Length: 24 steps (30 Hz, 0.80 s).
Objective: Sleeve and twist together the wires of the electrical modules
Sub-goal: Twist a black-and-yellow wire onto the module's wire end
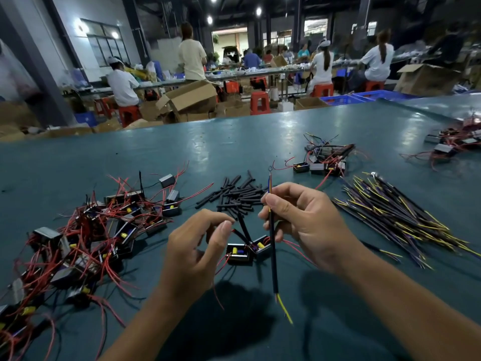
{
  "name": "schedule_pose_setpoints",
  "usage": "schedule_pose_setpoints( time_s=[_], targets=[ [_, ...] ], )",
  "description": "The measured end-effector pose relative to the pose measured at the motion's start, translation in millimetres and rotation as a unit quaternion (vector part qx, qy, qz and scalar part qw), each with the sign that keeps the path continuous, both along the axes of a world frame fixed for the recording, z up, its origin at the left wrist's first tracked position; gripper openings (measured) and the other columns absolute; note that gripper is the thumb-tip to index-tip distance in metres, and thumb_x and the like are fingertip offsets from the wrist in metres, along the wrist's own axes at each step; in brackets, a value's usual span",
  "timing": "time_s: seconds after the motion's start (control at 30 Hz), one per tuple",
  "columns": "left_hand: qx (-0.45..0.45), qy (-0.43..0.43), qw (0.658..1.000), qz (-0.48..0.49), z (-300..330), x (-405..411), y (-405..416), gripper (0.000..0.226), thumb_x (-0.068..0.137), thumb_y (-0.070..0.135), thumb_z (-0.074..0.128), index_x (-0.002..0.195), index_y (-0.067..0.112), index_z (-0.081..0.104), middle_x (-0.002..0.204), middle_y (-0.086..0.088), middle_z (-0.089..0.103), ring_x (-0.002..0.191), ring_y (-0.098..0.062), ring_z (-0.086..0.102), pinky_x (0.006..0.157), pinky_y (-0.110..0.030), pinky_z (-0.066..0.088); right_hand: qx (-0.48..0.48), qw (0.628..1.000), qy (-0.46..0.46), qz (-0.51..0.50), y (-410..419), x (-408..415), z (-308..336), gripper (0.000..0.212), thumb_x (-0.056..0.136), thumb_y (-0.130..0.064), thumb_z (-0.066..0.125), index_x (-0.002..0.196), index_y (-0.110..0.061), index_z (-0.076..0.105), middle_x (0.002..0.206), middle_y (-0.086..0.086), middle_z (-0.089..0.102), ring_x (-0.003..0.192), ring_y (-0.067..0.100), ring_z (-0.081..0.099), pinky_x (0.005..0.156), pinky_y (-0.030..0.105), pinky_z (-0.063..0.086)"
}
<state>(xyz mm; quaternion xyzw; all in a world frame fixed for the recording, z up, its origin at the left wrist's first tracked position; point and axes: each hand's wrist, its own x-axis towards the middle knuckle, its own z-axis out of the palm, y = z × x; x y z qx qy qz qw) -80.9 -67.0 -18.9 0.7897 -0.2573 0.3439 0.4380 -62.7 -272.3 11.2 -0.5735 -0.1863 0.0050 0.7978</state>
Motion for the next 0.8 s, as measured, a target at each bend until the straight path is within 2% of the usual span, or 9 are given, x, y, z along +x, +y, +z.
schedule_pose_setpoints(
  time_s=[0.13, 0.2, 0.23, 0.3, 0.37, 0.43, 0.5, 0.67, 0.8],
  targets=[
    [-0.009, -0.040, 0.999, 0.016, 11, -8, -1, 0.020, 0.096, 0.025, 0.053, 0.084, 0.014, 0.063, 0.070, 0.014, 0.056, 0.061, -0.001, 0.052, 0.058, -0.012, 0.037, -0.024, 0.999, 0.003, 0.025, 2, -3, -6, 0.027, 0.080, -0.027, 0.073, 0.092, -0.005, 0.064, 0.076, 0.012, 0.070, 0.062, 0.021, 0.066, 0.046, 0.022, 0.050],
    [-0.008, 0.019, 0.995, -0.094, 14, -16, 0, 0.018, 0.094, 0.026, 0.060, 0.077, 0.020, 0.061, 0.059, 0.011, 0.055, 0.049, 0.000, 0.048, 0.050, -0.012, 0.037, -0.034, 0.999, 0.008, 0.015, 2, -2, -9, 0.025, 0.080, -0.027, 0.072, 0.090, -0.006, 0.064, 0.075, 0.012, 0.070, 0.063, 0.021, 0.066, 0.047, 0.023, 0.050],
    [-0.003, 0.101, 0.979, -0.177, 16, -20, 1, 0.020, 0.094, 0.028, 0.064, 0.076, 0.021, 0.062, 0.056, 0.007, 0.058, 0.046, -0.001, 0.050, 0.048, -0.013, 0.038, -0.032, 0.999, 0.011, 0.009, 2, -1, -10, 0.023, 0.080, -0.026, 0.071, 0.089, -0.006, 0.064, 0.075, 0.012, 0.070, 0.062, 0.021, 0.066, 0.047, 0.023, 0.051],
    [0.062, 0.292, 0.911, -0.286, 19, -25, 0, 0.022, 0.095, 0.034, 0.067, 0.077, 0.022, 0.062, 0.057, 0.002, 0.063, 0.044, -0.005, 0.056, 0.046, -0.016, 0.042, -0.024, 0.999, 0.021, -0.008, 0, 2, -12, 0.020, 0.081, -0.024, 0.069, 0.089, -0.006, 0.063, 0.073, 0.011, 0.069, 0.061, 0.020, 0.065, 0.047, 0.022, 0.052],
    [0.177, 0.410, 0.843, -0.299, 15, -24, -2, 0.022, 0.096, 0.036, 0.066, 0.082, 0.020, 0.062, 0.062, 0.000, 0.067, 0.048, -0.012, 0.058, 0.048, -0.021, 0.046, -0.027, 0.998, 0.033, -0.035, -1, 6, -14, 0.016, 0.087, -0.020, 0.065, 0.091, -0.004, 0.062, 0.072, 0.009, 0.069, 0.061, 0.017, 0.066, 0.047, 0.021, 0.052],
    [0.250, 0.448, 0.811, -0.281, 11, -22, -4, 0.022, 0.096, 0.036, 0.066, 0.088, 0.016, 0.061, 0.066, -0.002, 0.069, 0.051, -0.016, 0.060, 0.050, -0.022, 0.047, -0.042, 0.996, 0.039, -0.073, -4, 10, -17, 0.012, 0.094, -0.013, 0.060, 0.093, -0.002, 0.062, 0.071, 0.006, 0.069, 0.061, 0.016, 0.066, 0.047, 0.020, 0.051],
    [0.250, 0.459, 0.814, -0.255, 6, -21, -5, 0.022, 0.094, 0.038, 0.068, 0.089, 0.019, 0.059, 0.069, -0.004, 0.070, 0.052, -0.017, 0.060, 0.049, -0.024, 0.047, -0.049, 0.992, 0.047, -0.106, -6, 13, -19, 0.010, 0.097, -0.010, 0.057, 0.092, -0.002, 0.062, 0.071, 0.006, 0.070, 0.062, 0.017, 0.065, 0.047, 0.020, 0.051],
    [0.139, 0.448, 0.852, -0.232, 1, -20, -10, 0.026, 0.086, 0.042, 0.077, 0.094, 0.028, 0.056, 0.071, 0.003, 0.067, 0.049, -0.016, 0.060, 0.041, -0.025, 0.043, -0.034, 0.988, 0.069, -0.135, -7, 15, -18, 0.012, 0.100, -0.011, 0.055, 0.092, -0.004, 0.060, 0.069, 0.004, 0.069, 0.062, 0.015, 0.066, 0.049, 0.020, 0.053],
    [0.071, 0.455, 0.841, -0.285, 1, -21, -8, 0.025, 0.085, 0.033, 0.079, 0.099, 0.030, 0.059, 0.084, 0.003, 0.067, 0.063, -0.017, 0.063, 0.044, -0.025, 0.048, -0.030, 0.986, 0.074, -0.148, -8, 14, -14, 0.012, 0.100, -0.009, 0.054, 0.089, -0.005, 0.059, 0.067, 0.003, 0.068, 0.059, 0.014, 0.064, 0.047, 0.019, 0.051]
  ],
)
